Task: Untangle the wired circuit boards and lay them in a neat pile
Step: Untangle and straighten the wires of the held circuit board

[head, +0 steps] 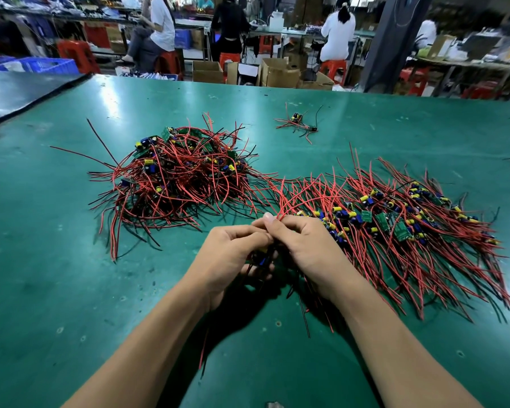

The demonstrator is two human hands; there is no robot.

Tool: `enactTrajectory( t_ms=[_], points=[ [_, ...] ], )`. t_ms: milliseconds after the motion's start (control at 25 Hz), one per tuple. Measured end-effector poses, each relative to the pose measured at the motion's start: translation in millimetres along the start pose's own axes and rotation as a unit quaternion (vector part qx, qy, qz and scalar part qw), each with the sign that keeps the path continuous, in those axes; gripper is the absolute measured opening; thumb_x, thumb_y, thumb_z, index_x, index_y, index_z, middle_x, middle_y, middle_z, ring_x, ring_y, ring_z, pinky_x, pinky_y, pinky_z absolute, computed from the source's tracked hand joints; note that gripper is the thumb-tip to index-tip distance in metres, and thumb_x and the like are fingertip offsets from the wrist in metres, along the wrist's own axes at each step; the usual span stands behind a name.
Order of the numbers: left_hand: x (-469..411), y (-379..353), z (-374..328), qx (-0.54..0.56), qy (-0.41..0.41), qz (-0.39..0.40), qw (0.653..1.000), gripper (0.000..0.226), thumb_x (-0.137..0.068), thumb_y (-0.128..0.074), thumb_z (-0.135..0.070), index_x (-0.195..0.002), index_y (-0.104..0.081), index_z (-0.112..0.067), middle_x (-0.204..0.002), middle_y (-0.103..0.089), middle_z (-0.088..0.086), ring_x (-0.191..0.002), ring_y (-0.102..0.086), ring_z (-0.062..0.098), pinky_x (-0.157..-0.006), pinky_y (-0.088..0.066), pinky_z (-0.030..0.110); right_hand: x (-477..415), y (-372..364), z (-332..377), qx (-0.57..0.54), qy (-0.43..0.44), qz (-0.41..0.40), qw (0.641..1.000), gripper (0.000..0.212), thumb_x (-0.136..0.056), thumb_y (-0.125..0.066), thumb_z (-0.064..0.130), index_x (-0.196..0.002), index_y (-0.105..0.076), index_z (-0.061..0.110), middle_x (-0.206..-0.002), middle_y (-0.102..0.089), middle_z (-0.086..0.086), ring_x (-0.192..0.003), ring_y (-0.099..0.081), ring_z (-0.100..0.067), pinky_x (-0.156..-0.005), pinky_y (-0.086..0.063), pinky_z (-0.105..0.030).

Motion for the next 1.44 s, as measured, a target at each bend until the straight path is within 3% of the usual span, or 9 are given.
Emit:
enactTrajectory(
  t_ms=[200, 440, 560, 720, 880, 1000, 1120, 1320, 1440],
  points=[
    [2.1, -2.4, 0.4, -0.007, 0.016, 0.030, 0.999, 0.019, -0.086, -0.065, -0.006, -0.071, -0.075, -0.009, -0.066, -0.067, 0.015, -0.050, -0.059, 0.021, -0.047, -0.049, 0.023, -4.6, 20.7, 0.9, -0.092, -0.005, -0.090, 0.992, 0.029, -0.096, -0.065, 0.036, -0.082, -0.078, 0.015, -0.048, -0.044, 0.006, -0.040, -0.037, -0.005, -0.037, -0.030, -0.017],
    [6.5, -9.5, 1.6, -0.027, 0.034, 0.082, 0.996, 0.016, -0.085, -0.066, -0.009, -0.071, -0.074, -0.010, -0.067, -0.065, 0.014, -0.053, -0.058, 0.022, -0.055, -0.045, 0.026, -4.8, 38.7, 6.2, -0.216, -0.013, -0.167, 0.962, 0.044, -0.099, -0.059, 0.038, -0.064, -0.068, 0.013, -0.051, -0.046, 0.006, -0.037, -0.029, -0.004, -0.032, -0.023, -0.016],
    [5.0, -6.6, 1.9, -0.031, 0.035, 0.079, 0.996, 0.014, -0.084, -0.067, -0.011, -0.073, -0.075, -0.010, -0.067, -0.066, 0.014, -0.053, -0.058, 0.022, -0.054, -0.044, 0.025, -4.7, 39.4, 3.9, -0.270, -0.058, -0.159, 0.948, 0.055, -0.100, -0.055, 0.042, -0.051, -0.058, 0.015, -0.048, -0.038, 0.004, -0.033, -0.026, -0.004, -0.031, -0.019, -0.017],
    [6.2, -7.1, 3.3, -0.049, 0.039, 0.083, 0.995, 0.014, -0.085, -0.067, -0.011, -0.074, -0.074, -0.009, -0.067, -0.066, 0.014, -0.053, -0.058, 0.022, -0.047, -0.044, 0.022, -3.1, 35.1, -1.0, -0.342, -0.111, -0.121, 0.925, 0.049, -0.098, -0.059, 0.040, -0.055, -0.054, 0.017, -0.056, -0.043, 0.003, -0.035, -0.025, -0.004, -0.030, -0.021, -0.016],
    [3.1, -1.1, 3.4, -0.017, 0.043, 0.038, 0.998, 0.015, -0.088, -0.063, -0.006, -0.076, -0.073, -0.006, -0.067, -0.065, 0.015, -0.049, -0.057, 0.022, -0.043, -0.046, 0.022, -4.4, 33.9, 0.0, -0.236, -0.060, -0.130, 0.961, 0.046, -0.098, -0.057, 0.046, -0.070, -0.071, 0.012, -0.059, -0.052, 0.006, -0.041, -0.034, -0.005, -0.034, -0.026, -0.017],
    [2.1, -2.9, 3.3, 0.020, 0.043, 0.030, 0.998, 0.018, -0.092, -0.061, -0.010, -0.078, -0.073, -0.008, -0.069, -0.066, 0.013, -0.048, -0.055, 0.020, -0.044, -0.047, 0.023, -3.9, 12.7, -3.5, -0.091, -0.038, -0.063, 0.993, 0.038, -0.098, -0.057, 0.048, -0.089, -0.078, 0.018, -0.058, -0.055, 0.008, -0.044, -0.044, -0.005, -0.039, -0.034, -0.018],
    [2.3, -5.0, 2.3, 0.032, 0.045, 0.046, 0.997, 0.021, -0.093, -0.061, -0.014, -0.076, -0.074, -0.012, -0.066, -0.065, 0.011, -0.046, -0.054, 0.018, -0.044, -0.046, 0.022, -3.3, -0.6, -7.9, -0.059, -0.049, -0.017, 0.997, 0.040, -0.096, -0.057, 0.055, -0.094, -0.078, 0.022, -0.055, -0.054, 0.006, -0.044, -0.051, -0.008, -0.044, -0.041, -0.020],
    [2.8, -4.5, 1.4, 0.024, 0.059, 0.089, 0.994, 0.015, -0.085, -0.066, -0.015, -0.072, -0.073, -0.011, -0.061, -0.060, 0.009, -0.047, -0.054, 0.020, -0.045, -0.046, 0.022, -6.1, 30.4, 2.8, -0.179, -0.047, -0.101, 0.977, 0.052, -0.098, -0.049, 0.054, -0.075, -0.078, 0.017, -0.055, -0.045, 0.007, -0.042, -0.032, -0.004, -0.036, -0.025, -0.016],
    [5.5, -8.9, 1.6, -0.007, 0.061, 0.130, 0.990, 0.008, -0.075, -0.074, -0.019, -0.071, -0.073, -0.013, -0.059, -0.059, 0.007, -0.047, -0.054, 0.017, -0.046, -0.046, 0.022, -4.9, 24.9, 5.9, -0.343, -0.083, -0.057, 0.934, 0.061, -0.101, -0.046, 0.047, -0.054, -0.064, 0.013, -0.056, -0.045, 0.002, -0.043, -0.028, -0.007, -0.033, -0.023, -0.016]
  ],
)
Point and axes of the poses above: each hand's wrist, its own x-axis away from the middle knuckle, its own y-axis out of the back of the hand, z = x × y, the point moved 6 cm from there along -x, towards the middle knuckle
